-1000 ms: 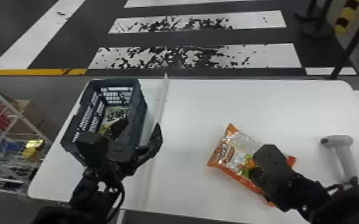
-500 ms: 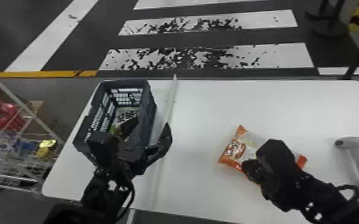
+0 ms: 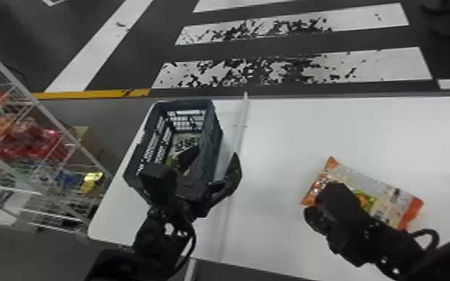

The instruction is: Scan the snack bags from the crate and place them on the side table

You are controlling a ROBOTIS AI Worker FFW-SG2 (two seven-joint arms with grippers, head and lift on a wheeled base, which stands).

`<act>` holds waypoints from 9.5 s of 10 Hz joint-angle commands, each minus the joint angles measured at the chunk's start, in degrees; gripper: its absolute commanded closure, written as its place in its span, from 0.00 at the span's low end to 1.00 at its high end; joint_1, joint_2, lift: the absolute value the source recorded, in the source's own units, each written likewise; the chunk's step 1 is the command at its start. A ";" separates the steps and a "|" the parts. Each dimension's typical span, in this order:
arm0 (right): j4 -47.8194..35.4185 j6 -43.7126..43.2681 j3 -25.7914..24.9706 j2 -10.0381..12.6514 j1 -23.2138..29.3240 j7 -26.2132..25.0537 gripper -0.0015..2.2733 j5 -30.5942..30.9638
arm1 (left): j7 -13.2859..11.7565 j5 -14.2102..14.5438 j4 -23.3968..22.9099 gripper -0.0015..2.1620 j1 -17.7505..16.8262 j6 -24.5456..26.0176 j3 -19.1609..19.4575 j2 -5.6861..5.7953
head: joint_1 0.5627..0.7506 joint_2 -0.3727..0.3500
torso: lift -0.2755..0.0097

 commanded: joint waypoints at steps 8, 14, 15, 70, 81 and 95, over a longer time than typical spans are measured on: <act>15.51 -4.60 3.25 1.50 -8.31 -7.91 0.99 9.95 | 0.07 0.00 -0.11 0.02 0.08 0.00 0.24 -0.10 | 0.70 0.88 | 0.79; 19.29 -4.25 -0.71 1.50 -10.50 -11.86 0.99 11.53 | 0.07 -0.09 -0.11 0.02 0.17 0.18 0.16 -0.19 | 0.70 0.78 | 0.79; 19.56 -4.08 -1.41 1.50 -10.86 -12.74 0.99 11.53 | 0.07 -0.09 -0.11 0.02 0.17 0.18 0.16 -0.19 | 0.70 0.76 | 0.79; -21.84 25.10 -19.95 -0.61 14.19 -15.47 0.99 -12.99 | 0.07 0.09 0.15 0.02 0.69 -0.18 -0.20 0.07 | 0.70 0.59 | 0.79; -14.19 23.70 -32.96 -0.43 6.99 -17.14 0.99 -15.98 | -0.01 0.27 0.15 0.02 0.96 -0.88 -0.20 -0.02 | 0.70 0.44 | 0.79; 9.89 16.66 -34.98 -2.36 -4.44 -15.64 0.29 -16.60 | -0.01 0.27 -0.20 0.02 1.13 -0.88 -0.20 -0.02 | 0.70 0.27 | 0.79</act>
